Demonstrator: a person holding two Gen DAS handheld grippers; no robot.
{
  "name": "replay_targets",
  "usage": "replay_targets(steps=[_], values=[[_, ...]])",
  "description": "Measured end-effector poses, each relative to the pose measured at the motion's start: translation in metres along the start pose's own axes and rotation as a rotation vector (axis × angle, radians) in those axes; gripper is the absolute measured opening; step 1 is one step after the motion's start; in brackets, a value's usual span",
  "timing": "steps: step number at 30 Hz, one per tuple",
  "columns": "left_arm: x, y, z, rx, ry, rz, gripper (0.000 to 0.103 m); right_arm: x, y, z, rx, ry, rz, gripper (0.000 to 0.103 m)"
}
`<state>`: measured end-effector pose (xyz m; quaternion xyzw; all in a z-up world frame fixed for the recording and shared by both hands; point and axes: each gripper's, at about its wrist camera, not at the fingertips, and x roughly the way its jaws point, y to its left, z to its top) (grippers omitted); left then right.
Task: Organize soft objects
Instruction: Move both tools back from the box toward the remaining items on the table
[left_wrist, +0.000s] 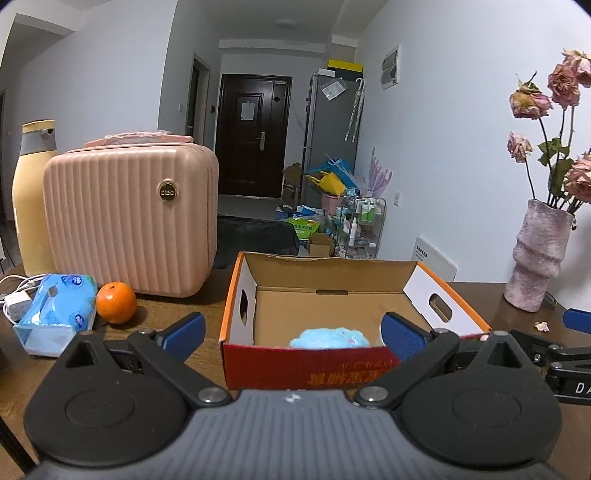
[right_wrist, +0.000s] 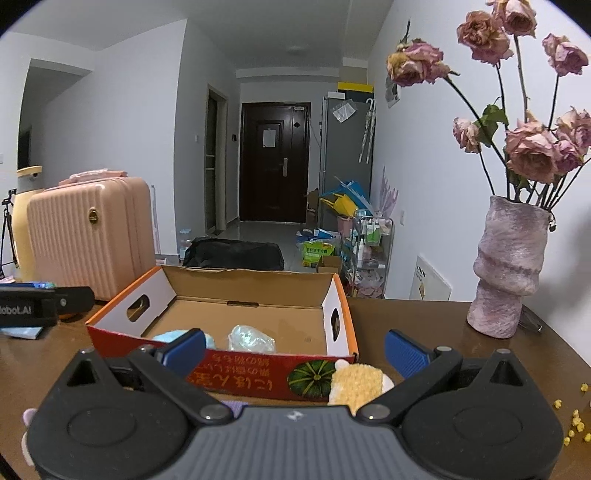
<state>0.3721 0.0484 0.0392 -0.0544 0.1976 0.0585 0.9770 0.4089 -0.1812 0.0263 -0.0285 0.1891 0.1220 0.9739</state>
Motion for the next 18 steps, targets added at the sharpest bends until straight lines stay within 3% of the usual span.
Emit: replay_targets(steps=[18], values=[[-0.063, 0.001, -0.034, 0.019, -0.014, -0.018, 0.103, -0.077, 0.017, -0.031, -0.009, -0.071, 0.019, 0.103]])
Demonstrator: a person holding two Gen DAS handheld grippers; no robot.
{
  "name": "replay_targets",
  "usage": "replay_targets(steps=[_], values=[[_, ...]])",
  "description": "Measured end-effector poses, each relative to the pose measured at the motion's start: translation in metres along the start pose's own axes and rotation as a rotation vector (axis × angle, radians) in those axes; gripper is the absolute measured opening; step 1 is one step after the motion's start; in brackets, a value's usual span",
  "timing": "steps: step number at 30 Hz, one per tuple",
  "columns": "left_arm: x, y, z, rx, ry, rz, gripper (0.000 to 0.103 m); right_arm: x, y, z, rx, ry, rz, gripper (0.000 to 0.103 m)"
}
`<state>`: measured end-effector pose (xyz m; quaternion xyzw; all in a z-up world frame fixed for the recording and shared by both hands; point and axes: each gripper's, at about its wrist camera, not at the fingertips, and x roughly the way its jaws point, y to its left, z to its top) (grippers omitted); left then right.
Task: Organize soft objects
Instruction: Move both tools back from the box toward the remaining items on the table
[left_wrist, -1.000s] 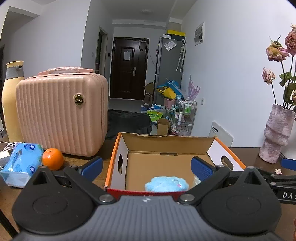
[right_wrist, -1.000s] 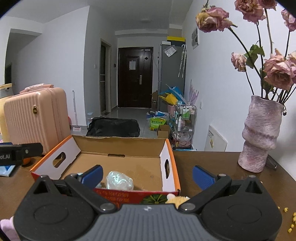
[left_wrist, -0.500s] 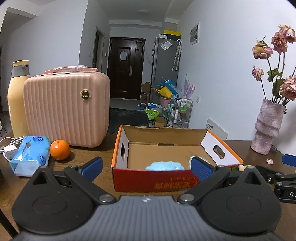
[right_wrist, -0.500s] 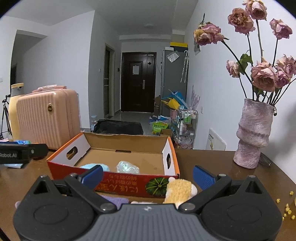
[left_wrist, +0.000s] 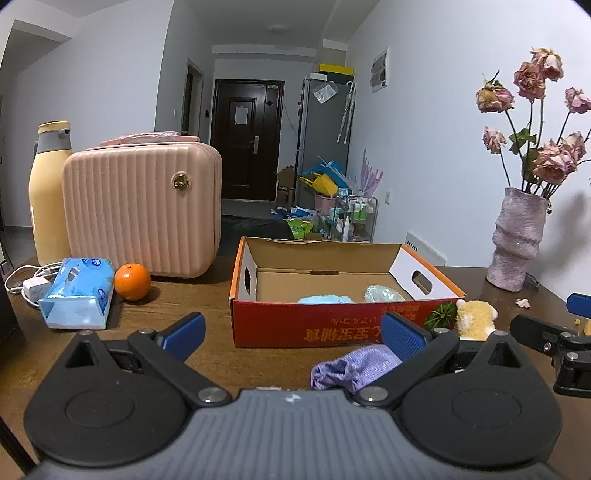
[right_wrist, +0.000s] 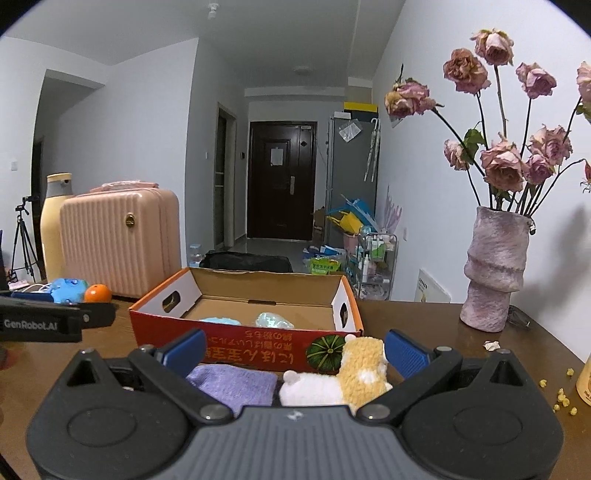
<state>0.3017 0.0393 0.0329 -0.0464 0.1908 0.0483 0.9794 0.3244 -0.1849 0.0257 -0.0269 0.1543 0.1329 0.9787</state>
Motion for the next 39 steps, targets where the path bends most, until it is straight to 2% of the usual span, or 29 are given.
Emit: replay_targets(steps=[11, 32, 39], values=[[-0.028, -0.004, -0.024, 0.028, 0.023, -0.01, 0.103, -0.036, 0.009, -0.024, -0.004, -0.001, 0.02, 0.103], [-0.058, 0.004, -0.073, 0.055, 0.13, -0.043, 0.103, -0.062, 0.021, -0.073, -0.025, 0.115, 0.044, 0.103], [-0.059, 0.0, -0.083, 0.088, 0.182, -0.08, 0.103, -0.062, 0.023, -0.084, -0.026, 0.17, 0.045, 0.103]])
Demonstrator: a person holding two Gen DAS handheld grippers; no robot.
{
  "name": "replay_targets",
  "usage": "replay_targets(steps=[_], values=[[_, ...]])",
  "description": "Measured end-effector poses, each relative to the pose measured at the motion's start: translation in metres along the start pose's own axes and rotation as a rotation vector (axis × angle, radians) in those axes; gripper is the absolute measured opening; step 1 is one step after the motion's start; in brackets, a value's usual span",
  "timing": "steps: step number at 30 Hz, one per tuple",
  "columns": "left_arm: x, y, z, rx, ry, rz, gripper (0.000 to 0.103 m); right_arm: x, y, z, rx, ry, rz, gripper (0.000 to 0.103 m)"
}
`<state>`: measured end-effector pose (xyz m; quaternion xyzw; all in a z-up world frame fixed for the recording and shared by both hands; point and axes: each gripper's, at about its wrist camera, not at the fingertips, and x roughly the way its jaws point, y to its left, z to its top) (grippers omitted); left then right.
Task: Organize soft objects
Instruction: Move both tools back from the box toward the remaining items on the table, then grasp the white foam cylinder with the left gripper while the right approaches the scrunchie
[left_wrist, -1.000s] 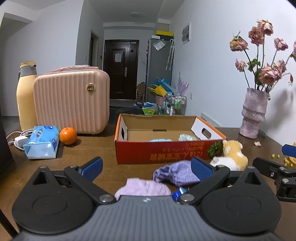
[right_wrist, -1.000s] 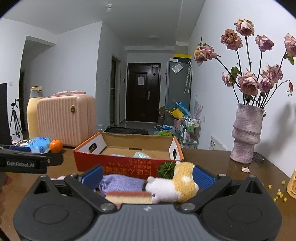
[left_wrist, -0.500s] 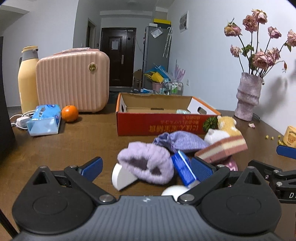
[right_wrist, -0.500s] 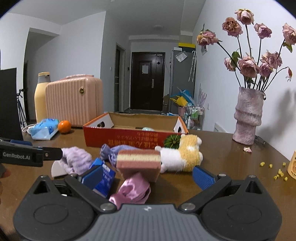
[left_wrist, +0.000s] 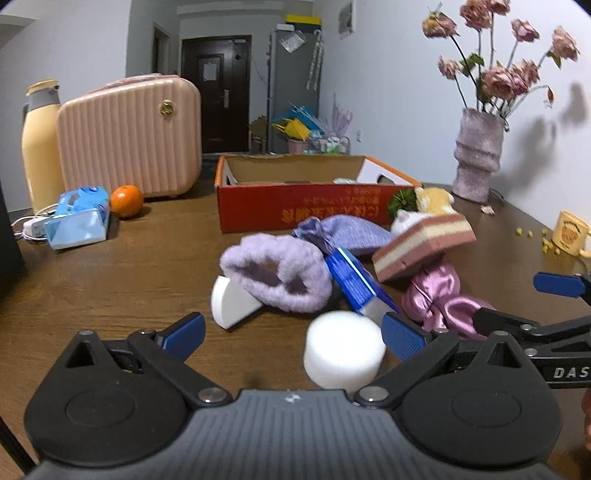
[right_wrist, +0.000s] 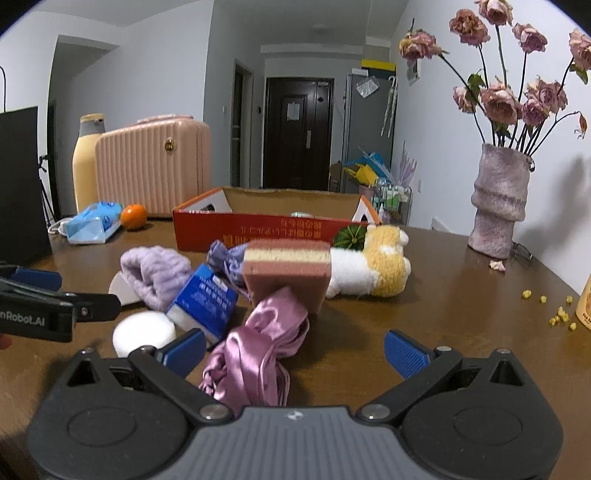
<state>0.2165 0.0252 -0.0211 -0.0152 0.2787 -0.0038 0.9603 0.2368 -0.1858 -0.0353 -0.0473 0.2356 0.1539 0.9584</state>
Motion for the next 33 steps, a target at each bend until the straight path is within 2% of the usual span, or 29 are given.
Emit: replay_targets(steps=[12, 20, 24, 26, 27, 28, 29, 33], values=[[0.032, -0.015, -0.011, 0.068, 0.126, -0.038, 0.103, 0.011, -0.002, -0.003, 0.012, 0.046, -0.024, 0.103], [0.049, -0.022, -0.009, 0.11, 0.113, -0.047, 0.102, 0.015, -0.005, -0.004, 0.027, 0.059, -0.036, 0.103], [0.054, -0.025, -0.007, 0.137, 0.096, -0.058, 0.088, 0.017, -0.006, -0.005, 0.031, 0.066, -0.041, 0.103], [0.057, -0.024, -0.007, 0.138, 0.111, -0.079, 0.074, 0.018, -0.006, -0.005, 0.03, 0.07, -0.043, 0.103], [0.059, -0.024, -0.007, 0.134, 0.122, -0.089, 0.07, 0.018, -0.006, -0.005, 0.03, 0.072, -0.043, 0.103], [0.061, -0.023, -0.007, 0.132, 0.134, -0.098, 0.062, 0.019, -0.006, -0.005, 0.03, 0.074, -0.044, 0.103], [0.063, -0.023, -0.007, 0.132, 0.143, -0.107, 0.058, 0.02, -0.007, -0.006, 0.03, 0.076, -0.045, 0.103], [0.06, -0.023, -0.008, 0.134, 0.132, -0.116, 0.057, 0.021, -0.007, -0.006, 0.031, 0.083, -0.049, 0.103]])
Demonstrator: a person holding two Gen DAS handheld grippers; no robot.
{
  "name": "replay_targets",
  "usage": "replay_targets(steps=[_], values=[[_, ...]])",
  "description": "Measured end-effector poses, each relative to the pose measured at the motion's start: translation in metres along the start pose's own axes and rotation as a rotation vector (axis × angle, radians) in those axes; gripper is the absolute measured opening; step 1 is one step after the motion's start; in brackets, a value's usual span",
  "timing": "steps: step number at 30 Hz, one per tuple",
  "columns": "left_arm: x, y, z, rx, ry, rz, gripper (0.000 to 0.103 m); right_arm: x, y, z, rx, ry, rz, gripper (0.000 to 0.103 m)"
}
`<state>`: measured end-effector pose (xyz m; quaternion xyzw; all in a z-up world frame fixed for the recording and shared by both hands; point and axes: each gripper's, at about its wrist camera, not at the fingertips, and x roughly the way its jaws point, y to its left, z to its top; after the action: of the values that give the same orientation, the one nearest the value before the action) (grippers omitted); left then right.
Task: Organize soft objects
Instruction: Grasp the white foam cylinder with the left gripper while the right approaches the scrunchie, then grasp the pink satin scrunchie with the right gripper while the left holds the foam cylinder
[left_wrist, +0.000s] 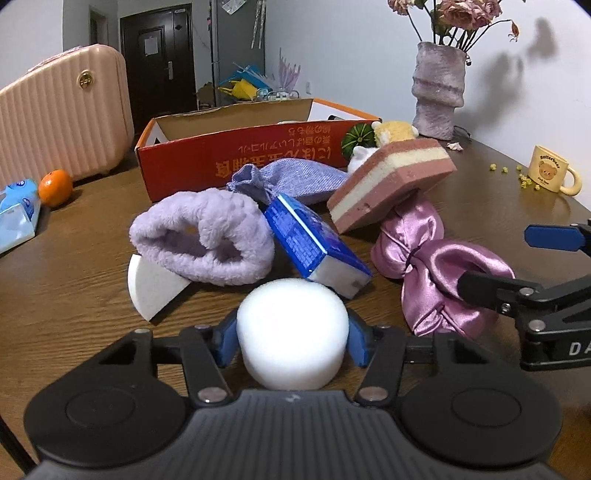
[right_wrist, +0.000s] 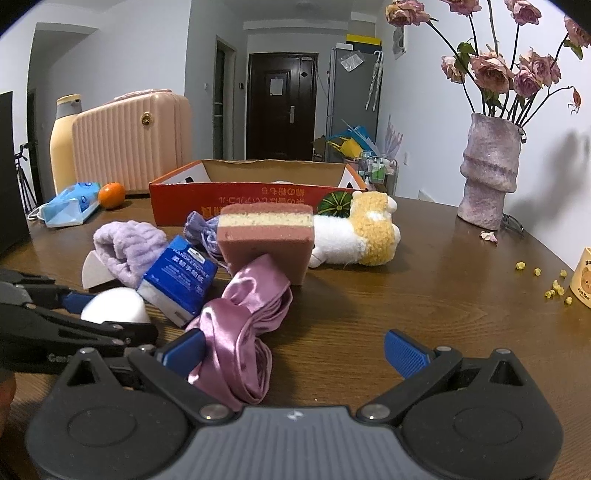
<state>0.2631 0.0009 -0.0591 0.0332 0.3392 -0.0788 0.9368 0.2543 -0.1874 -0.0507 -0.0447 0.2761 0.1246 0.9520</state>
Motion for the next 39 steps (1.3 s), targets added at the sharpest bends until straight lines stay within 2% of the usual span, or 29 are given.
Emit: replay_targets(steps=[7, 21, 31, 39], values=[[-0.01, 0.0, -0.001, 0.001, -0.035, 0.007, 0.057, 0.002, -0.002, 0.0, 0.011, 0.003, 0.003, 0.103], [-0.054, 0.009, -0.001, -0.008, -0.191, 0.053, 0.057, -0.004, 0.003, 0.002, 0.043, -0.056, 0.058, 0.103], [-0.064, 0.024, 0.0, -0.052, -0.216, 0.079, 0.057, 0.014, 0.025, 0.002, -0.013, 0.011, 0.064, 0.103], [-0.064, 0.026, -0.001, -0.059, -0.215, 0.081, 0.057, 0.027, 0.039, 0.002, -0.045, 0.056, 0.059, 0.092]])
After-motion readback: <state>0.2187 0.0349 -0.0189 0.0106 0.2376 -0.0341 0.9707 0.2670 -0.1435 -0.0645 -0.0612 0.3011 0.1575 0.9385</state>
